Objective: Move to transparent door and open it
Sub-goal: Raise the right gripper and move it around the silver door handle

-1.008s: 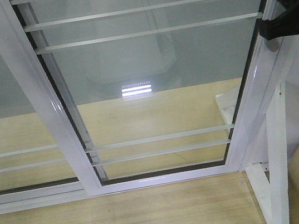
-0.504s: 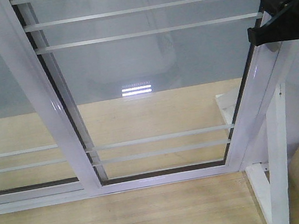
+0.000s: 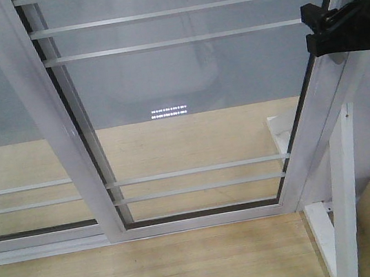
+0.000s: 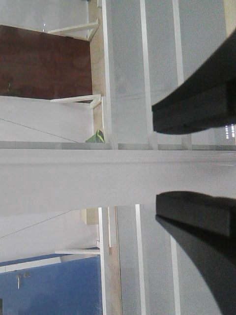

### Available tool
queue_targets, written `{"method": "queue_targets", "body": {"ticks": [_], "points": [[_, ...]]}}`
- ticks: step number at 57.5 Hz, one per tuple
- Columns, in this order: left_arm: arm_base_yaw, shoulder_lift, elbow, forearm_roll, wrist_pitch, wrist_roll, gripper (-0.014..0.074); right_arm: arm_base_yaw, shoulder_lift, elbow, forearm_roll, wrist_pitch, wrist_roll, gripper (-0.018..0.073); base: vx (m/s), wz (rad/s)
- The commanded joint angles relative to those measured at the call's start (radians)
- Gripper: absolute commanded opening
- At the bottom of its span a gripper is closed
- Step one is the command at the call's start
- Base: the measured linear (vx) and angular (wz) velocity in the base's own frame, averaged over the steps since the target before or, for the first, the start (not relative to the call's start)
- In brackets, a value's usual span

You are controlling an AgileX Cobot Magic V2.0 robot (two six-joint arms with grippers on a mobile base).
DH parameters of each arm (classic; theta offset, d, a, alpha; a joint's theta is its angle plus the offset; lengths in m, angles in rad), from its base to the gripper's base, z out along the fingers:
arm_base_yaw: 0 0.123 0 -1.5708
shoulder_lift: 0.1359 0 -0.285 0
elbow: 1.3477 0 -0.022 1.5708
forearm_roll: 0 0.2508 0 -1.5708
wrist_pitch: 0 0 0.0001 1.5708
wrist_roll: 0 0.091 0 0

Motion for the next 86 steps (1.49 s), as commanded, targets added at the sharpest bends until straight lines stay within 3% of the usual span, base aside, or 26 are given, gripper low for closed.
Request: {"method": "queue_targets", "body": {"ticks": [1,8,18,25,36,86], "points": [[-0.003,-0.014,-0.038,-0.002,-0.074,0.001,0.0484,0.001,-0.022,-0.04,0.003,-0.097,-0.002,0.0647,0.0,0.0],[-0.003,-0.014,-0.038,-0.002,-0.055,0.001,0.0494,-0.051,-0.022,-0.04,0.038,-0.067,0.003,0.063,0.0,0.0],[-0.003,-0.014,-0.038,-0.002,-0.024,0.001,0.0494,-0.225,-0.022,-0.04,0.1,0.023,0.006,0.0585,0.0,0.0],[-0.003,-0.014,-0.038,-0.002,-0.023,0.001,0.0494,-0.289,-0.017,-0.04,0.104,0.007,0.006,0.0557,0.0,0.0],[-0.003,-0.014,-0.038,-0.002,-0.019,-0.003,0.0494,-0.294,0.041,-0.045,0.104,-0.089,0.006,0.0529,0.0,0.0],[-0.003,-0.014,-0.038,-0.001,-0.019,-0.003,0.0492,-0.294,0.563,-0.508,0.104,-0.109,-0.001,0.0466,0.0,0.0]]}}
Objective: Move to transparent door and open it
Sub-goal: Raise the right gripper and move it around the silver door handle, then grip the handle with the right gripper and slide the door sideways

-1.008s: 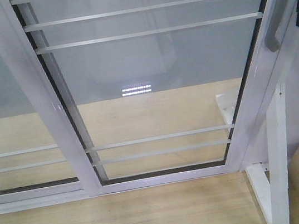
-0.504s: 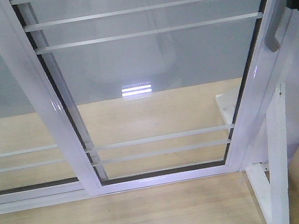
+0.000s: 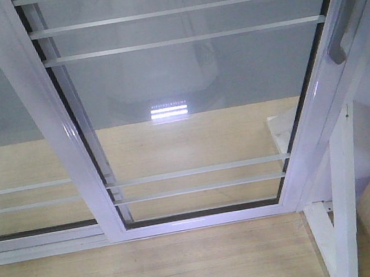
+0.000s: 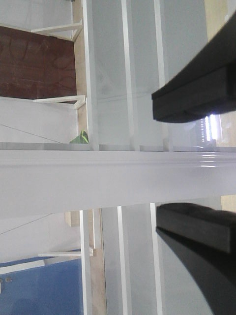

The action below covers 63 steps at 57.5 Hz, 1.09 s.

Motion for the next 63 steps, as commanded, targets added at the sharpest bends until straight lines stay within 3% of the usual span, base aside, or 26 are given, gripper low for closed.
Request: {"method": "queue_targets", "body": {"ticks": [1,12,25,32,63], "points": [[-0.003,-0.014,-0.038,-0.001,-0.081,-0.003,0.0492,-0.007,-0.006,-0.067,-0.001,-0.084,-0.006,0.0459,0.0,0.0],[-0.003,-0.014,-0.038,-0.001,-0.081,-0.003,0.0492,-0.007,0.037,-0.099,-0.001,-0.101,-0.006,0.0349,0.0,0.0],[-0.003,-0.014,-0.038,-0.001,-0.081,-0.003,0.0492,-0.006,0.037,-0.099,-0.001,-0.102,0.004,0.0095,0.0,0.0],[-0.003,-0.014,-0.038,-0.001,-0.081,-0.003,0.0492,0.006,0.037,-0.099,-0.001,-0.094,0.035,0.0004,0.0,0.0],[-0.003,-0.014,-0.038,-0.001,-0.081,-0.004,0.0492,0.184,0.037,-0.099,-0.001,-0.094,0.036,-0.0003,0.0,0.0]]}}
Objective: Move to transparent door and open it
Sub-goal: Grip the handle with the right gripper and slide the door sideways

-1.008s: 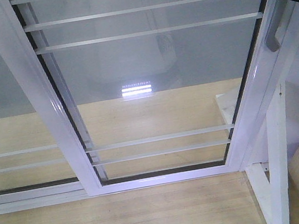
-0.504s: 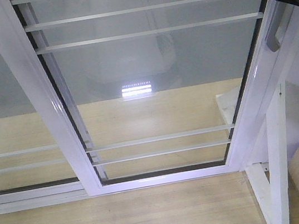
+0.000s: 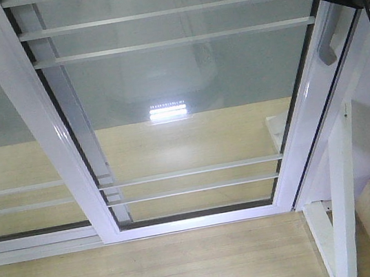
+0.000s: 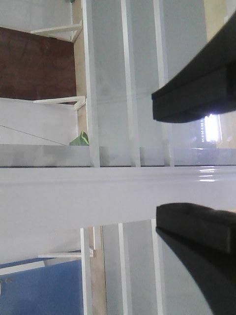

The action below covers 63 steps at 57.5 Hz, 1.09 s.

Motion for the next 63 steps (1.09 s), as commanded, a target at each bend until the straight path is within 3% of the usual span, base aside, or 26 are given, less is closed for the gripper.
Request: {"method": "queue_targets", "body": {"ticks": [1,35,54,63], "points": [[-0.003,-0.014,-0.038,-0.001,-0.081,-0.004,0.0492,0.099,-0.049,-0.038,-0.002,-0.084,0.007,-0.0003,0.0,-0.02],[-0.003,-0.014,-0.038,-0.001,-0.061,-0.004,0.0492,0.263,-0.049,-0.038,-0.003,-0.075,0.007,0.0002,0.0,0.0],[-0.003,-0.014,-0.038,-0.001,-0.004,-0.004,0.0492,0.286,-0.083,-0.038,-0.003,0.136,0.005,0.0002,0.0,0.0],[-0.003,-0.014,-0.038,-0.001,0.009,-0.004,0.0492,0.286,-0.154,-0.026,-0.002,0.235,-0.055,0.0002,0.0,0.0]]}}
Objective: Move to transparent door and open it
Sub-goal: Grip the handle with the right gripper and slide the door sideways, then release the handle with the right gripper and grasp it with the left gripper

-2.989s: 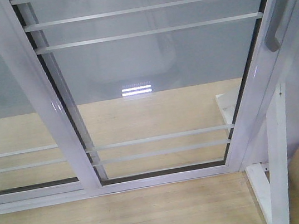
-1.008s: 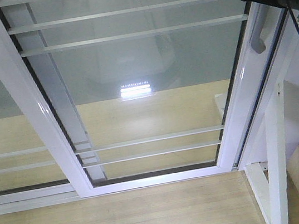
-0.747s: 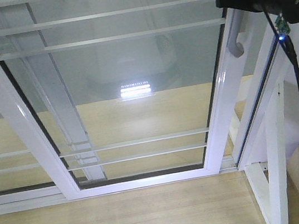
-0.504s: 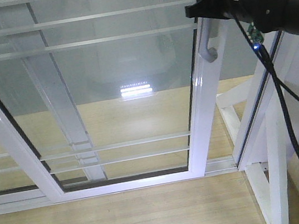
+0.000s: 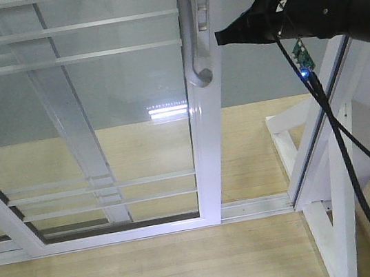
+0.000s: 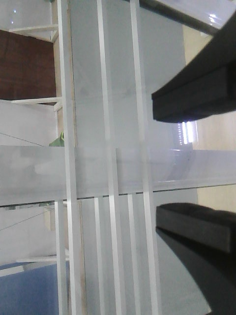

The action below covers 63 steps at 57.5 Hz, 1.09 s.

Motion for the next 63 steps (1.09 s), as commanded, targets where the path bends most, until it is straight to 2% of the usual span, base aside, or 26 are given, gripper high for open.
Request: {"method": "queue_targets", "body": {"ticks": [1,8,19,25,32,43,50,54,58,63], "points": [[-0.003,-0.014,-0.038,-0.001,-0.071,-0.004,0.0492,-0.001,-0.108,-0.014,-0.001,-0.021,-0.047,0.0002,0.0,0.0],[-0.003,-0.011,-0.038,0.009,-0.071,-0.003,0.0492,-0.001,-0.226,0.09,0.0,-0.048,-0.063,0.0002,0.0,0.0],[-0.004,0.044,-0.038,0.022,-0.089,-0.003,0.0492,-0.001,-0.464,0.412,0.0,-0.207,-0.075,0.0002,0.0,0.0],[-0.027,0.101,-0.038,0.06,-0.147,-0.007,0.0492,-0.001,-0.573,0.552,0.0,-0.293,-0.075,0.0002,0.0,0.0],[-0.076,0.18,-0.038,0.084,-0.241,-0.018,0.0492,-0.001,-0.656,0.642,0.0,-0.356,-0.075,0.0002,0.0,0.0],[-0.139,0.301,-0.04,0.106,-0.379,-0.112,0.0492,-0.001,-0.679,0.662,0.0,-0.352,-0.077,0.0002,0.0,0.0],[-0.155,0.366,-0.046,0.219,-0.468,-0.215,0.0492,-0.001,-0.679,0.662,0.0,-0.361,-0.08,0.0002,0.0,0.0],[-0.155,0.407,-0.079,0.308,-0.479,-0.313,0.0492,-0.001,-0.679,0.662,0.0,-0.362,-0.085,0.0002,0.0,0.0],[-0.155,0.447,-0.128,0.363,-0.472,-0.394,0.0492,-0.001,-0.679,0.662,0.0,-0.362,-0.091,0.0002,0.0,0.0],[-0.155,0.499,-0.208,0.395,-0.472,-0.422,0.0492,-0.001,-0.679,0.662,0.0,-0.362,-0.104,0.0002,0.0,0.0]]}}
